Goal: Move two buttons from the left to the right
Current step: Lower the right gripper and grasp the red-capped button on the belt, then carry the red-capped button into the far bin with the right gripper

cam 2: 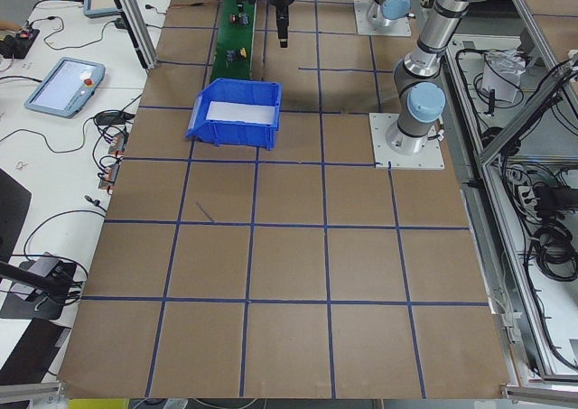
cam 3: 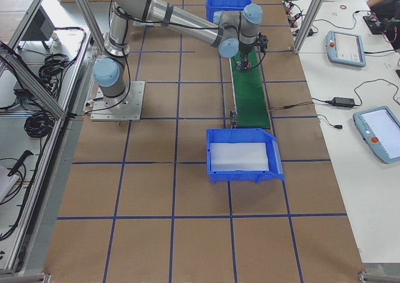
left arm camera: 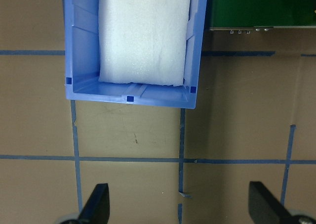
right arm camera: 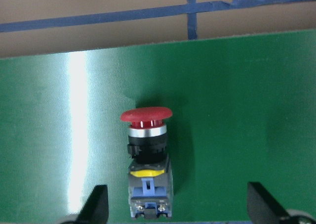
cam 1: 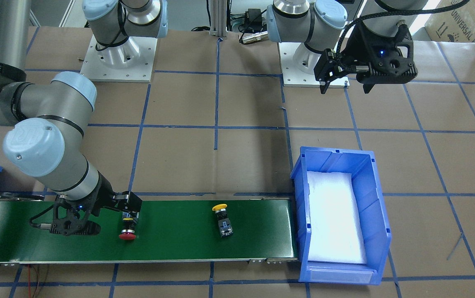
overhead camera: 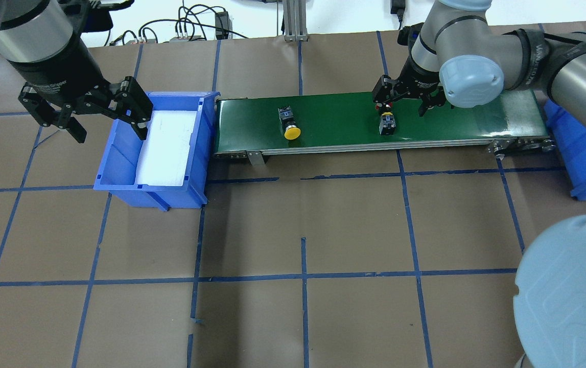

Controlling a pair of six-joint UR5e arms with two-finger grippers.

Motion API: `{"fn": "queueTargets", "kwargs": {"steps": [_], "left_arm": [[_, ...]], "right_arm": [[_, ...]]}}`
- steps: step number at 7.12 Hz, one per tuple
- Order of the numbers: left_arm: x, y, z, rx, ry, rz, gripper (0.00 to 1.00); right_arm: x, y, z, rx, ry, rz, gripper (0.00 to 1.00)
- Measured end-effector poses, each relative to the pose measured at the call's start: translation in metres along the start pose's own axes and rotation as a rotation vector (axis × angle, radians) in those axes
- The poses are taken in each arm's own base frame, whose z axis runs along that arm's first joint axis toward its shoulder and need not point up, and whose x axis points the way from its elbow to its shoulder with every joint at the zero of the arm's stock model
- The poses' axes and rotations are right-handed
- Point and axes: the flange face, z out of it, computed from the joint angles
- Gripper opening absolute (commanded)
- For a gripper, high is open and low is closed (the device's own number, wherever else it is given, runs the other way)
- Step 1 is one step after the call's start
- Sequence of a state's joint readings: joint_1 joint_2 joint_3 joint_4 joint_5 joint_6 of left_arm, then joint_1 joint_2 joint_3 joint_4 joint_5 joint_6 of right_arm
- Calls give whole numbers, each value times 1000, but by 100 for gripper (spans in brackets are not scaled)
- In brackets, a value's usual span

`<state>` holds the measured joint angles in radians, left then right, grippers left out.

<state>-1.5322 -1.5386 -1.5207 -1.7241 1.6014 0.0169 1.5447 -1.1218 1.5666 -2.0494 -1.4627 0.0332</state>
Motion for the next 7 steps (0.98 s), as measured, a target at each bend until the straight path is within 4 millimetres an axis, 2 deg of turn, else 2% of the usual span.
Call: {"fn": "queueTargets", "kwargs": {"steps": [1, 2, 3, 4, 5, 7], "left_arm": [[0, 0, 0, -1, 0, 0, 100], [0, 0, 1, -2, 0, 0, 100], [0, 0, 1, -2, 0, 0, 100], [0, 0, 1, -1, 1, -1, 100], [0, 0, 1, -1, 0, -1, 100], [-1, 0, 1, -1, 0, -2, 100]], "right_arm": [[1, -2, 8, -4, 1, 1, 100], [2, -4, 15, -3, 2, 1, 95], [2, -5, 19, -3, 3, 1, 72], [3, -5, 21, -4, 7, 1, 31], [3, -4, 22, -6, 10, 4, 9], [5, 0, 20, -16, 25, 22, 4]]}}
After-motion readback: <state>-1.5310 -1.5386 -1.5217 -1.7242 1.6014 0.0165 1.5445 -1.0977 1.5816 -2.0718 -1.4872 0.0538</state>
